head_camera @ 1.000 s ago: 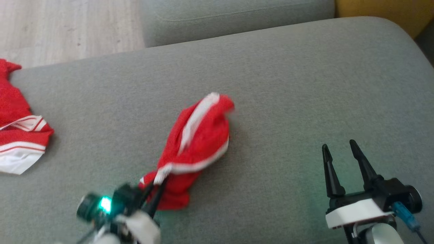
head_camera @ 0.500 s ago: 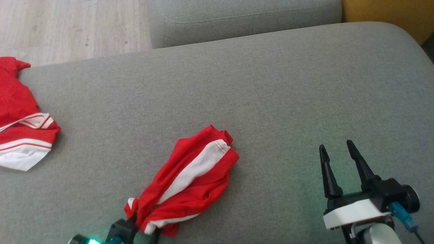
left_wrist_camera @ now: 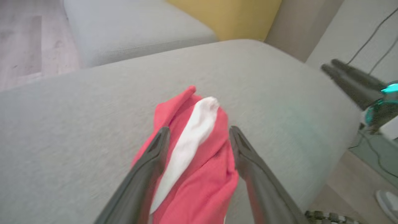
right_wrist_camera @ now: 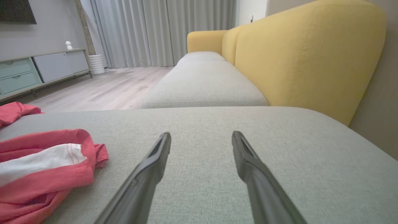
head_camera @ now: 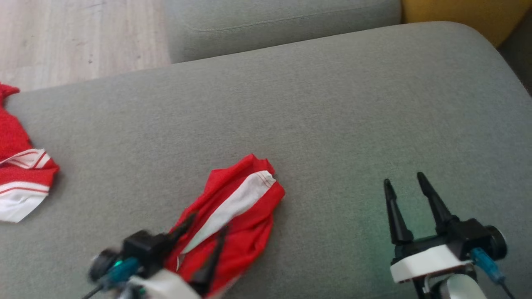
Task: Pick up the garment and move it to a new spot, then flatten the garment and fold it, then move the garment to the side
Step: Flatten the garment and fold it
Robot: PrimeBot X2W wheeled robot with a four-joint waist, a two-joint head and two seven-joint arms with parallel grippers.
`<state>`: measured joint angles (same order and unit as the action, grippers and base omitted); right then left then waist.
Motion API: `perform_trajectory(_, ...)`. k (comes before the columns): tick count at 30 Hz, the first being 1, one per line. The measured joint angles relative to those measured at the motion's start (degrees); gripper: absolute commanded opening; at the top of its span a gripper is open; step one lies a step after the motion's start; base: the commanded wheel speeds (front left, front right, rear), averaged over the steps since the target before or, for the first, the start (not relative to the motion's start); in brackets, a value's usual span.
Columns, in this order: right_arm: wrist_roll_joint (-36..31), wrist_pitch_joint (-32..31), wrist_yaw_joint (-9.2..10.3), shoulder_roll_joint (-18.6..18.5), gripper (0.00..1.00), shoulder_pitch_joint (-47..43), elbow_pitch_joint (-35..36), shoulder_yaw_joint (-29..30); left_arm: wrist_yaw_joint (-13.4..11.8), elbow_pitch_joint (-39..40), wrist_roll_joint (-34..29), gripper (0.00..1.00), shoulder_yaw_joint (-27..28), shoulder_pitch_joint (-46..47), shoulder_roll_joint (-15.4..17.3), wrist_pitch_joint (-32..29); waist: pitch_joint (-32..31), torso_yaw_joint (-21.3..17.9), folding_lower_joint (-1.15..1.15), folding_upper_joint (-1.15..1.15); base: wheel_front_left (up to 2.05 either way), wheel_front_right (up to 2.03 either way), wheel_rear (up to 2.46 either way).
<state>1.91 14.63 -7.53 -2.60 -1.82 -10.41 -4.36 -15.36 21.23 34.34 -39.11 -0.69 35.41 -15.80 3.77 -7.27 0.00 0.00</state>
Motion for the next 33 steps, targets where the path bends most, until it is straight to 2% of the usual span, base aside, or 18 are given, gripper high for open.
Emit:
perform_trajectory(2, 0.0, 0.0, 0.0, 0.01, 1.0, 0.1, -0.05, -0.81, 1.63, 1.22, 0.53, 1.0, -1.34, 2.33, -2.01, -0.27, 0.14, -0.66, 0.0, 0.0, 0.0, 0.0, 0.0)
perform_trajectory(4, -0.05, 0.0, 0.0, 0.01, 1.0, 0.18, -0.16, -1.18, 2.99, 1.24, 2.32, 1.0, -2.41, 4.53, -5.38, -0.24, 0.35, -1.32, 0.0, 0.0, 0.0, 0.0, 0.0)
perform_trajectory(6, -0.05, 0.0, 0.0, 0.0, 1.0, 0.35, -0.21, -1.48, 4.28, -1.59, 1.35, 1.0, -4.27, 7.05, -6.98, -0.56, 0.64, -1.92, 0.0, 0.0, 0.0, 0.0, 0.0)
perform_trajectory(8, -0.05, 0.0, 0.0, 0.0, 1.0, 0.68, -0.22, -1.89, 4.38, -6.49, 1.29, 1.0, -4.53, 9.32, -8.51, -0.76, 1.14, -2.45, 0.0, 0.0, 0.0, 0.0, 0.0)
perform_trajectory(13, -0.05, 0.0, 0.0, 0.0, 1.0, 2.63, -0.18, -2.76, 5.72, -18.91, -1.03, 1.0, -5.39, 14.63, -10.94, -0.37, 2.22, -3.94, 0.01, 0.0, 0.0, 0.0, 0.0)
perform_trajectory(16, -0.04, 0.0, 0.0, 0.0, 1.0, 2.69, -0.11, -2.68, 6.89, -23.23, -0.11, 1.0, -5.41, 15.84, -12.37, 0.27, 2.7, -4.51, 0.01, 0.0, 0.0, 0.0, 0.0)
perform_trajectory(20, -0.04, 0.0, 0.0, 0.0, 1.0, 2.69, -0.11, -2.66, 8.38, -27.72, 0.45, 0.99, -5.5, 15.89, -12.68, 0.49, 2.83, -4.84, 0.01, 0.0, 0.0, 0.0, 0.0)
perform_trajectory(23, -0.03, 0.0, 0.0, 0.0, 1.0, 2.68, -0.11, -2.65, 8.83, -29.37, 0.91, 0.73, -5.48, 15.93, -13.08, 1.54, 2.85, -4.89, 0.0, 0.0, 0.0, 0.0, 0.0)
perform_trajectory(24, -0.02, 0.0, 0.0, 0.0, 1.0, 2.68, -0.11, -2.66, 8.83, -30.08, 0.91, 0.55, -5.48, 15.96, -13.27, 1.9, 2.84, -4.9, 0.0, 0.0, 0.0, 0.0, 0.0)
perform_trajectory(25, 0.04, 0.0, 0.0, 0.0, 1.0, 2.68, -0.11, -2.67, 8.87, -30.72, 0.92, 0.46, -5.48, 15.97, -13.38, 2.15, 2.81, -4.91, 0.0, 0.0, 0.0, 0.0, 0.0)
perform_trajectory(26, 0.04, 0.0, 0.0, 0.0, 1.0, 2.68, -0.1, -2.69, 8.96, -32.01, 1.16, 0.09, -5.5, 16.0, -13.7, 2.35, 2.79, -4.91, 0.0, 0.0, 0.0, 0.0, 0.0)
perform_trajectory(27, 0.04, 0.0, 0.0, 0.0, 1.0, 2.68, -0.09, -2.69, 9.56, -32.56, 1.16, 0.0, -5.59, 16.02, -13.76, 2.35, 2.8, -4.91, 0.0, 0.0, 0.0, 0.0, 0.0)
perform_trajectory(33, 0.04, 0.0, 0.0, 0.0, 1.0, 2.68, -0.08, -2.57, 10.91, -33.6, 2.85, 0.0, -5.66, 16.1, -14.24, 2.9, 2.68, -4.84, 0.0, 0.0, 0.0, 0.0, 0.0)
